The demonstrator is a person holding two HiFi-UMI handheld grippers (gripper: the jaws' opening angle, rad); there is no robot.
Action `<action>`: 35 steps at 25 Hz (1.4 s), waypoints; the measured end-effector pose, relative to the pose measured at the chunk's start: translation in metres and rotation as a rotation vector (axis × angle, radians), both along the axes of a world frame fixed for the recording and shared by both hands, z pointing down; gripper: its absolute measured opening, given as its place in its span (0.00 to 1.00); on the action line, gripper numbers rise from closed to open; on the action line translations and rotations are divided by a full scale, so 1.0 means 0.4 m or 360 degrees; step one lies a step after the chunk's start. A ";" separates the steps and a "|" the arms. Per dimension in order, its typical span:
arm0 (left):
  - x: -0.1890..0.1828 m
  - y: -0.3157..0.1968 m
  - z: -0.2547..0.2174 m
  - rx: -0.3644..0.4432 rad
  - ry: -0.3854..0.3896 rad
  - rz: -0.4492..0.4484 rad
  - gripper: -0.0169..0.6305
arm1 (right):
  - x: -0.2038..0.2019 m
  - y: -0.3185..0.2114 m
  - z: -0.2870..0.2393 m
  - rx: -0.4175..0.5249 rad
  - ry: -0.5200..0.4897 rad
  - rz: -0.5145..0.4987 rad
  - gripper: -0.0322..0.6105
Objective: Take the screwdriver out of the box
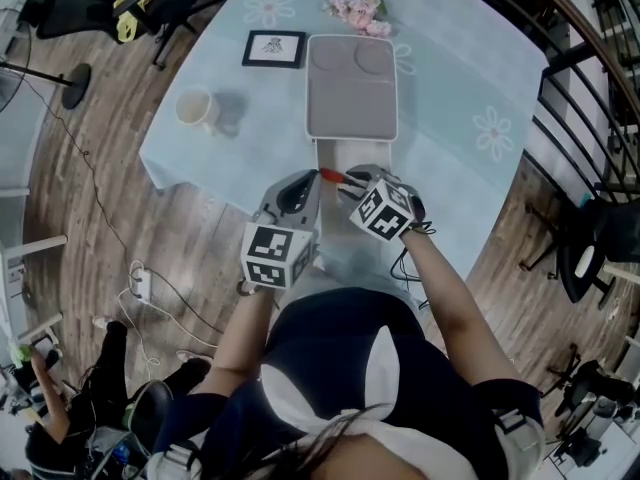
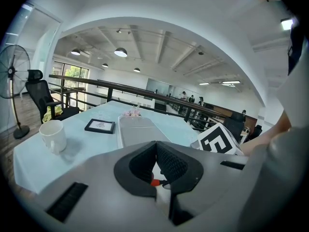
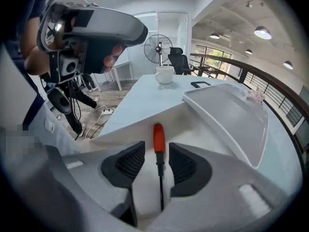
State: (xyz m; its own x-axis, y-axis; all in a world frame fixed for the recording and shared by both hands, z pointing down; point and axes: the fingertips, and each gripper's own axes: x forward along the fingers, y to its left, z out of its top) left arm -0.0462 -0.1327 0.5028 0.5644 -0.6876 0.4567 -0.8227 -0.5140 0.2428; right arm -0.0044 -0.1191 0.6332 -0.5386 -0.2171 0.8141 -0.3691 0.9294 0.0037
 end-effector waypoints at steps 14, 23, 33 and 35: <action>-0.004 -0.006 0.012 -0.0017 0.0000 -0.0007 0.05 | -0.003 0.001 0.082 0.0021 0.0314 -0.0149 0.29; -0.003 -0.008 0.015 -0.0020 0.0010 0.0000 0.05 | -0.006 -0.003 0.116 0.0008 0.0398 -0.0176 0.23; 0.001 -0.014 0.017 -0.0020 0.0010 0.0006 0.05 | -0.016 -0.009 0.106 -0.0037 0.0380 -0.0170 0.19; 0.002 -0.012 0.016 -0.0018 0.0011 0.0009 0.05 | -0.016 -0.008 0.106 -0.0042 0.0384 -0.0166 0.19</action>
